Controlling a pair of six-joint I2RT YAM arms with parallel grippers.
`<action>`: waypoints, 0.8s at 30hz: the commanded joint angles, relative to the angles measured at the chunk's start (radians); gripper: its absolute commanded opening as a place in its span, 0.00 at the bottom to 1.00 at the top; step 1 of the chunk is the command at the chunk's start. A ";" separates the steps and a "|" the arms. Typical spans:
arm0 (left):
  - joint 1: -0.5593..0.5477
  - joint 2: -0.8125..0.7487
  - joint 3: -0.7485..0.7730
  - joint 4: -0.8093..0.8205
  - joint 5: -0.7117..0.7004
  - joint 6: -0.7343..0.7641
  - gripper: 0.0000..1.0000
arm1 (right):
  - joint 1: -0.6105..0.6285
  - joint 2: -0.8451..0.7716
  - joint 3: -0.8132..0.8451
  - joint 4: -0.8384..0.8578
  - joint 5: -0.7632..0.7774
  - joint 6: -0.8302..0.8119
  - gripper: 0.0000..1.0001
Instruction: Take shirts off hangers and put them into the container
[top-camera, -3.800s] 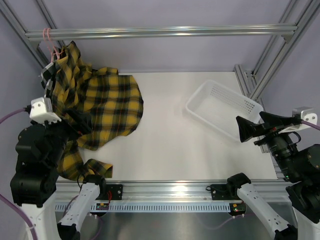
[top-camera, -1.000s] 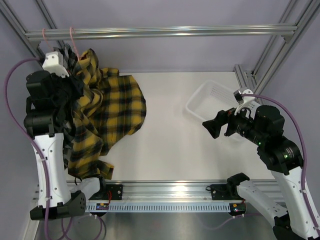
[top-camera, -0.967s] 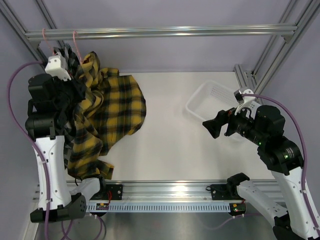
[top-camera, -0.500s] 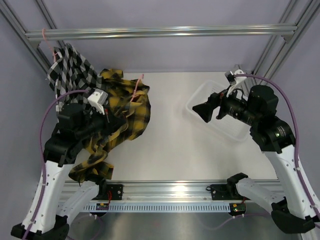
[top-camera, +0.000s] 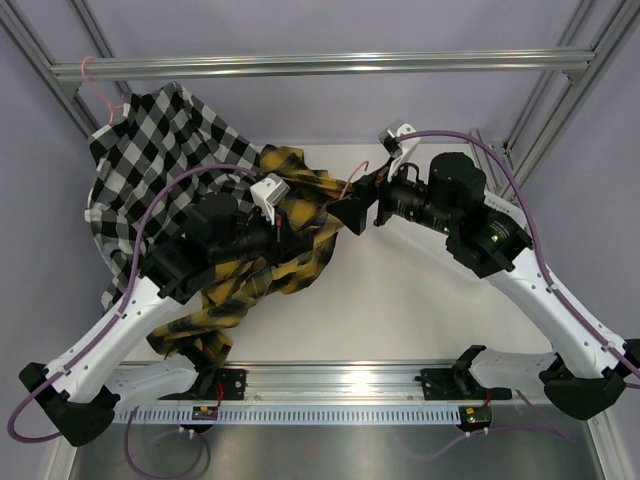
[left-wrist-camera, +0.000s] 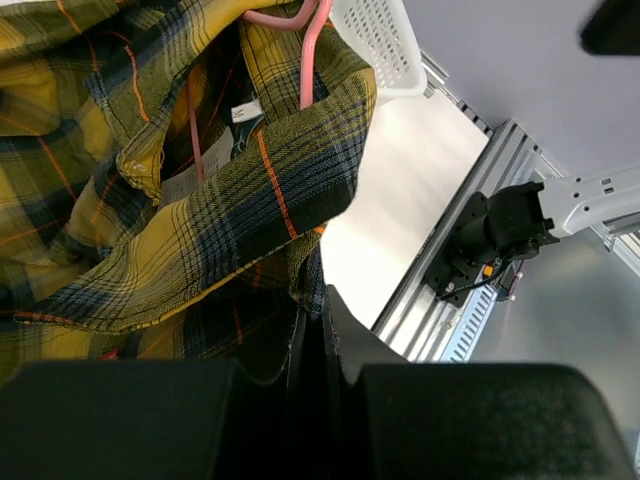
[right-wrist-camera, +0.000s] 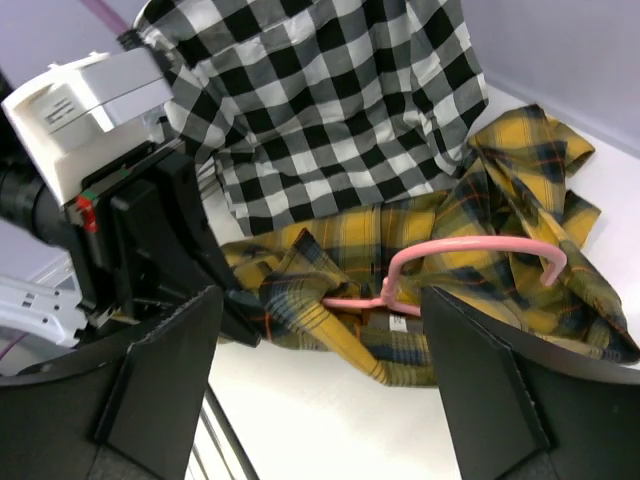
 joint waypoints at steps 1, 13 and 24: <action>-0.015 -0.014 0.061 0.167 -0.003 -0.007 0.00 | 0.010 0.015 0.039 0.121 0.079 0.020 0.88; -0.018 -0.034 0.024 0.223 0.037 -0.025 0.00 | 0.027 0.070 -0.024 0.176 0.087 0.034 0.58; -0.018 -0.048 0.044 0.155 -0.077 -0.022 0.75 | 0.027 0.078 0.001 0.130 0.192 -0.057 0.00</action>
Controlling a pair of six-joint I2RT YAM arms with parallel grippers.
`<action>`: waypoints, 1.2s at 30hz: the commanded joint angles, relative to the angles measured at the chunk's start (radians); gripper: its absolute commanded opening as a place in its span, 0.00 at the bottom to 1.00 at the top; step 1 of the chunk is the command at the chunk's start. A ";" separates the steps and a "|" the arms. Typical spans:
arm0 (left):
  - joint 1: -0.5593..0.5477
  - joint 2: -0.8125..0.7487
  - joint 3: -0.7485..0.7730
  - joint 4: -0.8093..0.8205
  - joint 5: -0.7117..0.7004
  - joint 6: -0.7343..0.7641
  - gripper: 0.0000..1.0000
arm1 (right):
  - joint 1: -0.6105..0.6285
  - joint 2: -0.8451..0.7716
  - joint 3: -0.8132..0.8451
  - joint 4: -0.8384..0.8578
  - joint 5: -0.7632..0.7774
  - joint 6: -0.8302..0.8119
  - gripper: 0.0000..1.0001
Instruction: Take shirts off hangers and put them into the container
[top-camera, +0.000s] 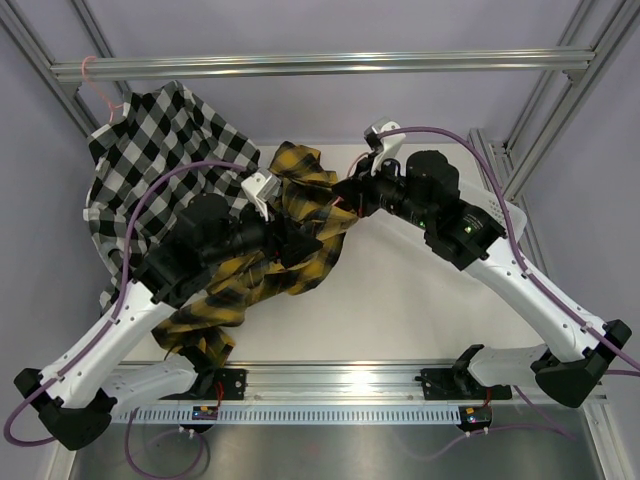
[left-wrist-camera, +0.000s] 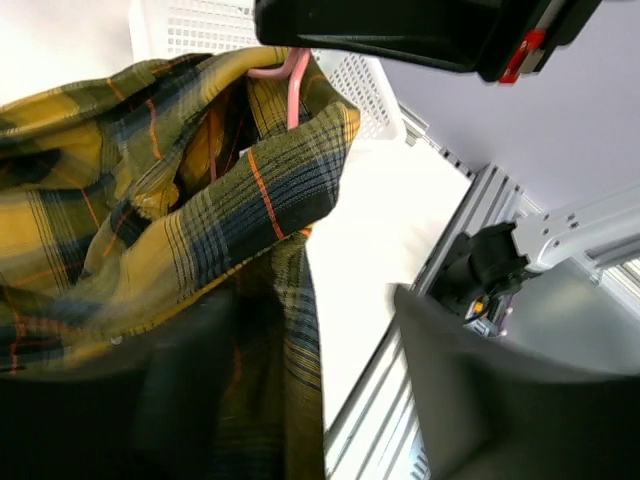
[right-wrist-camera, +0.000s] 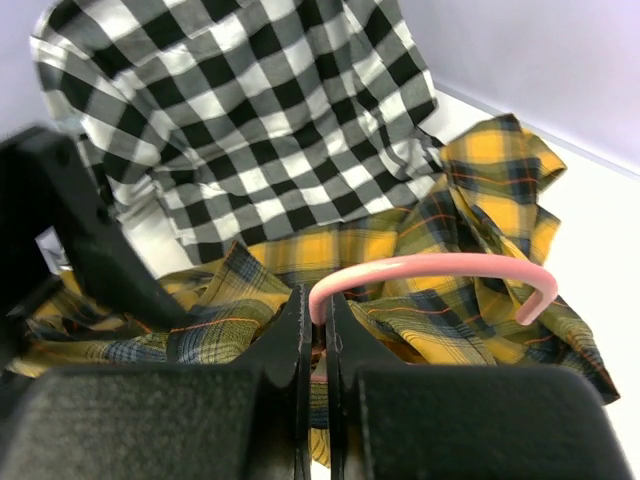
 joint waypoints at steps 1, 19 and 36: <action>-0.005 -0.017 0.054 0.050 -0.060 0.004 0.84 | 0.010 -0.002 0.037 0.008 0.048 -0.054 0.00; -0.005 0.227 0.260 0.000 -0.023 0.022 0.83 | 0.023 -0.009 0.004 -0.038 0.077 -0.086 0.00; -0.005 0.224 0.234 -0.023 -0.021 0.031 0.00 | 0.024 0.020 -0.028 -0.036 0.139 -0.054 0.00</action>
